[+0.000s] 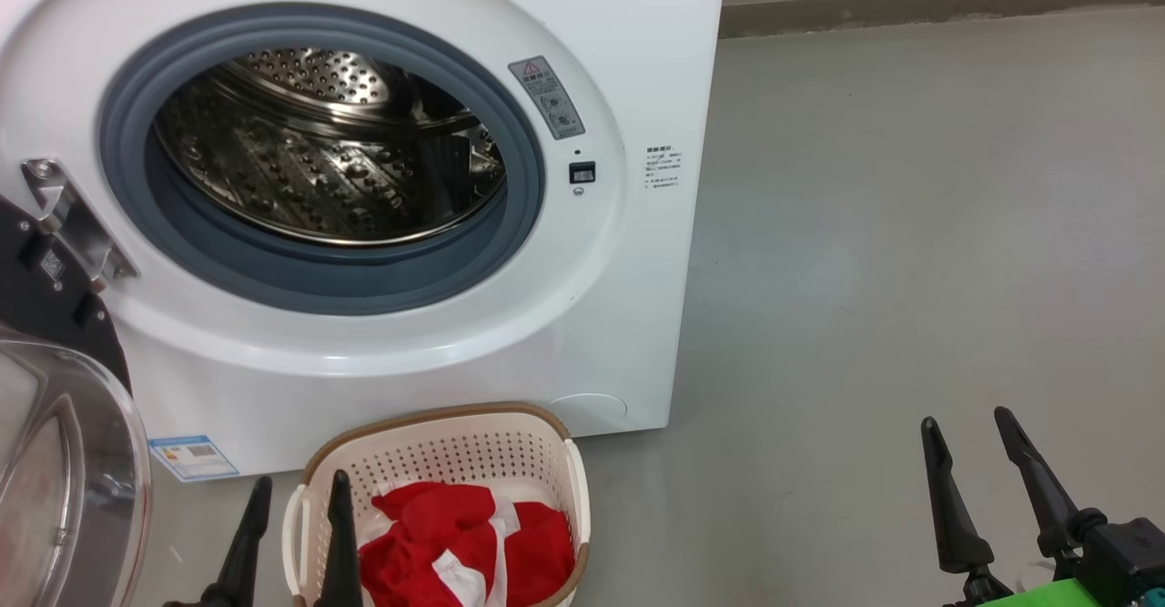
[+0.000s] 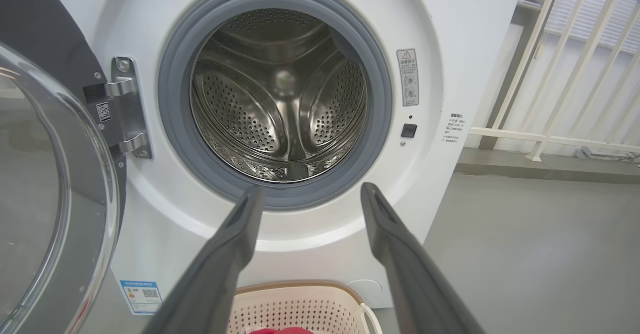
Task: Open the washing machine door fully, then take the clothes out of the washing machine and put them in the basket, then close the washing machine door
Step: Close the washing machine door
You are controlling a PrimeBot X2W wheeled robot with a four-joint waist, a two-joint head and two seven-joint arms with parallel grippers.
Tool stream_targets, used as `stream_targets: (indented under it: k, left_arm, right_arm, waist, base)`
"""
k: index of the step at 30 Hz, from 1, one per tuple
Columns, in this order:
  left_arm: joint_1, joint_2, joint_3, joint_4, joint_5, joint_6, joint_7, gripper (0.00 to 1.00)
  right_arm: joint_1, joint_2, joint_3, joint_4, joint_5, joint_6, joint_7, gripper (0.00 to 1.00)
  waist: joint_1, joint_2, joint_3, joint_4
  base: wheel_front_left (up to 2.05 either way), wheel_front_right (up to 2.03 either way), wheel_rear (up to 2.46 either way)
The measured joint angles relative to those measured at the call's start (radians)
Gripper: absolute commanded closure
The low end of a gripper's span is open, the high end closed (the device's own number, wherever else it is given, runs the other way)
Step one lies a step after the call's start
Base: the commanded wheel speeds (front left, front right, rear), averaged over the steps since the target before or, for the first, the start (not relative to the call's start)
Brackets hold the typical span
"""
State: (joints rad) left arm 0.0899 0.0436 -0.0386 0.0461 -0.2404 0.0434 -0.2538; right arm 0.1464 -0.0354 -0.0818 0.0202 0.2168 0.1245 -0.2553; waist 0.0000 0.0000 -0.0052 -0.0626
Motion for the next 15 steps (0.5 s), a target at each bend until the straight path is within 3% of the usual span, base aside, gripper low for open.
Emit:
stream_targets:
  k: [15]
  left_arm:
    - [0.005,0.0,0.005,0.005,0.003,-0.002,0.0,0.0]
  right_arm:
    - [0.005,0.0,0.001,0.0,0.0,0.0,0.0,0.0]
  waist:
    - [0.0001,0.0,-0.014,-0.003]
  base:
    - [0.0,0.0,0.0]
